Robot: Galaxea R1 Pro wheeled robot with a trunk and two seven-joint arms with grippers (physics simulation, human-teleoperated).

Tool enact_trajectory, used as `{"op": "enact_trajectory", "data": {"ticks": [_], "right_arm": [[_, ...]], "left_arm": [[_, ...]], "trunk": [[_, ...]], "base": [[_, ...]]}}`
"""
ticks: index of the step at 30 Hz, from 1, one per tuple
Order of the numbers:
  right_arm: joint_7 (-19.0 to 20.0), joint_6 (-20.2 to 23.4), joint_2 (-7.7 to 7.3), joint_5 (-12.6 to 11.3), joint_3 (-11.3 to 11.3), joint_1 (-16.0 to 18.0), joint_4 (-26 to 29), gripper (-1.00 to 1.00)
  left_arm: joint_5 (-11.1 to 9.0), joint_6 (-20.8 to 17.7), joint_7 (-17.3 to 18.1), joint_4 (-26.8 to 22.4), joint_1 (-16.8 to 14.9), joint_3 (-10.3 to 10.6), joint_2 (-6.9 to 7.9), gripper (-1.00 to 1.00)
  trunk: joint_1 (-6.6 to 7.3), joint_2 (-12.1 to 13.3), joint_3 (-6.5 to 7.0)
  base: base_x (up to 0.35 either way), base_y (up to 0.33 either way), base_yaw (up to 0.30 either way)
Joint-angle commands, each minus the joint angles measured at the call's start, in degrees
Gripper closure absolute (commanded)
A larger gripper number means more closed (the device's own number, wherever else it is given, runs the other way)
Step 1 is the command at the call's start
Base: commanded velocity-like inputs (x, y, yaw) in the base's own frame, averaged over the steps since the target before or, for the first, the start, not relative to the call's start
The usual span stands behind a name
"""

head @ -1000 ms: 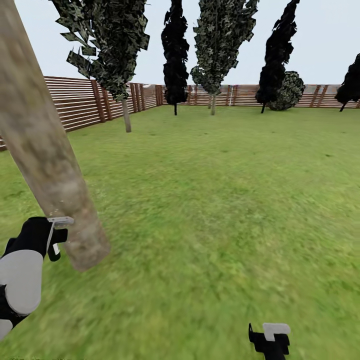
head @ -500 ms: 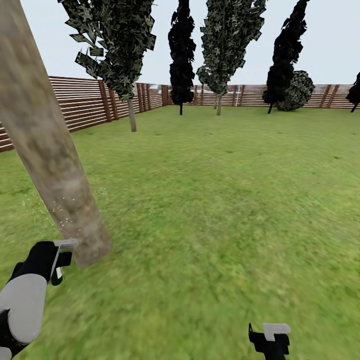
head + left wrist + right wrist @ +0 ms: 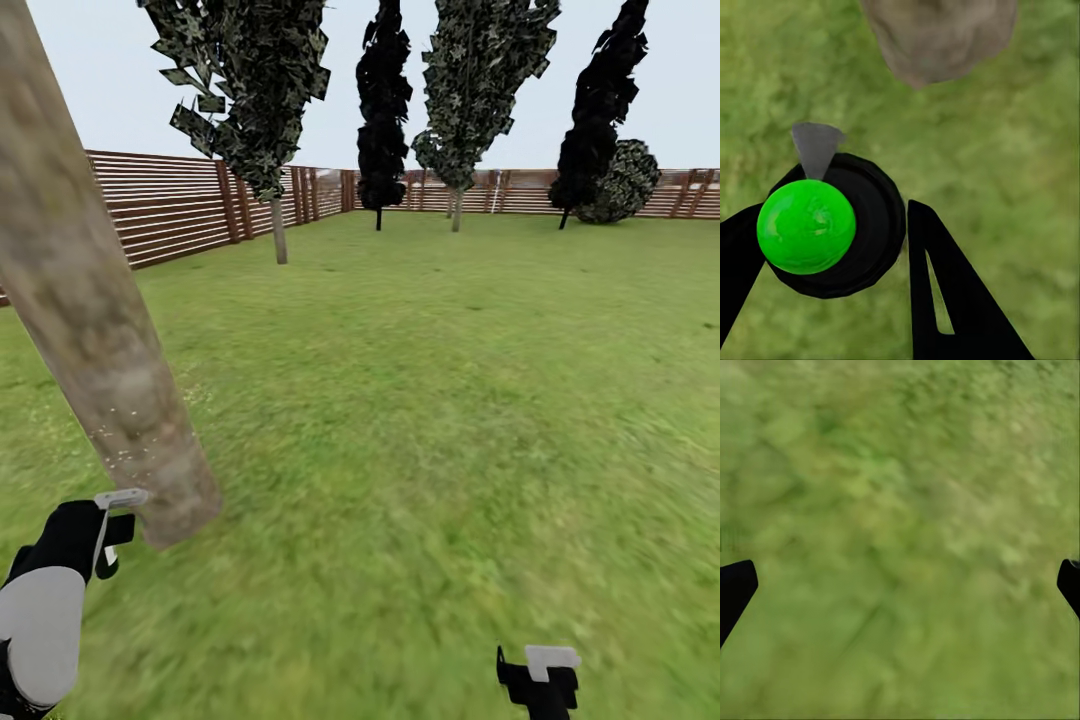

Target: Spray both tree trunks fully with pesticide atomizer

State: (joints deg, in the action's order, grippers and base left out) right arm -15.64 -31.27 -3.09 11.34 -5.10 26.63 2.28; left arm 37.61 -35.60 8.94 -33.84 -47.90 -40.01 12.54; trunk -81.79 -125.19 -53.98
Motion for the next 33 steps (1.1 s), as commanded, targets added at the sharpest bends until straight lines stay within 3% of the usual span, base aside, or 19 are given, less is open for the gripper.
{"op": "enact_trajectory", "data": {"ticks": [1,6,16,29,33], "right_arm": [[0.0,0.0,0.01,0.0,0.0,0.0,0.0,-1.0],[0.0,0.0,0.01,0.0,0.0,0.0,0.0,-1.0],[0.0,0.0,0.01,0.0,0.0,0.0,-0.1,-1.0],[0.0,0.1,0.03,0.0,0.0,0.0,-0.1,-1.0],[0.0,0.1,0.02,0.0,0.0,0.0,-0.1,-1.0]], "left_arm": [[0.0,0.0,0.0,0.0,0.0,0.1,-0.05,1.0],[0.0,0.0,0.0,-0.1,0.0,0.2,-2.05,1.0],[0.0,0.0,0.0,-0.1,0.0,0.2,-2.08,1.0],[0.0,0.0,0.0,-0.1,0.0,0.2,-2.08,1.0],[0.0,0.0,0.0,-0.1,0.0,0.2,-2.1,1.0]], "trunk": [[0.0,0.0,0.0],[0.0,0.0,0.0],[0.0,0.0,0.0],[0.0,0.0,0.0],[0.0,0.0,0.0]], "base": [[0.246,-0.181,0.276],[0.135,-0.236,0.185],[0.095,-0.275,0.006],[0.209,-0.223,0.249],[0.193,-0.223,0.043]]}}
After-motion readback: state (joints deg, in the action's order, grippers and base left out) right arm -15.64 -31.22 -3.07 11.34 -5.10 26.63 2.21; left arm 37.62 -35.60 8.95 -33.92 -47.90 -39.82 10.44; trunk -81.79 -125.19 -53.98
